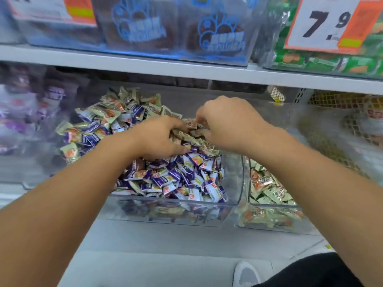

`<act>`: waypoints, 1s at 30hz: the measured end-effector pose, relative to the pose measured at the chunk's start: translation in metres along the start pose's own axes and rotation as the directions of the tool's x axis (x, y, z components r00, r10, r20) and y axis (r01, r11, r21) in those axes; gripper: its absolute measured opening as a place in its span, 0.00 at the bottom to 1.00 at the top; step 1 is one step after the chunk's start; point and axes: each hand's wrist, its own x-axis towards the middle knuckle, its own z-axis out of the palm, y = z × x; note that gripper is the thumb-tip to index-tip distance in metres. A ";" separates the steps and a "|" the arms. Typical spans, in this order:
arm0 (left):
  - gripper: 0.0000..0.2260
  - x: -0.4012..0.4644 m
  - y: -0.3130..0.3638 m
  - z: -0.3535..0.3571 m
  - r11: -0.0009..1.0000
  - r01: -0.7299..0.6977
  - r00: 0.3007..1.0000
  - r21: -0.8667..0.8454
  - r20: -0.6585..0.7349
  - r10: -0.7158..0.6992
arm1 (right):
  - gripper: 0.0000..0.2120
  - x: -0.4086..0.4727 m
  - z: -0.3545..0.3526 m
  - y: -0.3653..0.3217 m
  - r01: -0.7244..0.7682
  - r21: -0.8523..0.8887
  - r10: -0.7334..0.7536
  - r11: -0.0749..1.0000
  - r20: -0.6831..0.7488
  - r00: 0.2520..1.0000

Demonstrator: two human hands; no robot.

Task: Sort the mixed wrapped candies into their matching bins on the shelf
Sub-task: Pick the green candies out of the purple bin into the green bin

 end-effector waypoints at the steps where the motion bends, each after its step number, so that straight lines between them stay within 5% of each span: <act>1: 0.25 0.000 -0.004 -0.002 1.000 -0.014 1.000 -0.012 -0.020 0.014 | 0.11 0.008 0.004 -0.005 0.004 0.035 -0.005 0.999 0.034 0.999; 8: 0.05 -0.007 -0.030 -0.002 0.979 -0.129 0.976 -0.161 -0.198 0.096 | 0.09 0.045 0.029 -0.009 -0.081 0.355 -0.089 0.931 0.438 0.894; 11: 0.14 -0.011 -0.038 -0.003 0.966 -0.144 0.957 -0.217 -0.279 0.080 | 0.02 0.053 0.032 -0.002 -0.134 0.424 -0.081 0.896 0.452 0.889; 15: 0.19 -0.018 -0.049 -0.009 0.962 -0.084 0.967 -0.259 -0.255 0.016 | 0.21 0.055 0.037 -0.001 -0.196 0.587 -0.126 0.785 0.462 0.878; 18: 0.19 -0.023 -0.051 -0.009 0.952 -0.083 0.974 -0.296 -0.227 0.014 | 0.16 0.057 0.039 -0.008 -0.156 0.629 -0.159 0.762 0.414 0.896; 21: 0.17 -0.024 -0.050 -0.009 0.941 -0.046 0.958 -0.336 -0.282 -0.054 | 0.07 0.056 0.032 -0.013 -0.150 0.622 -0.152 0.768 0.405 0.901; 23: 0.12 -0.022 -0.051 -0.010 0.943 -0.005 0.932 -0.332 -0.342 -0.116 | 0.12 0.056 0.027 -0.010 -0.172 0.648 -0.154 0.742 0.415 0.897; 27: 0.06 -0.022 -0.050 -0.010 0.882 -0.033 0.931 -0.470 -0.335 -0.144 | 0.10 0.051 0.019 0.000 -0.323 0.749 -0.116 0.578 0.467 0.876; 30: 0.06 -0.026 -0.040 -0.008 0.970 -0.064 0.952 -0.236 -0.306 -0.012 | 0.07 0.047 0.017 0.006 -0.379 0.743 -0.036 0.552 0.475 0.879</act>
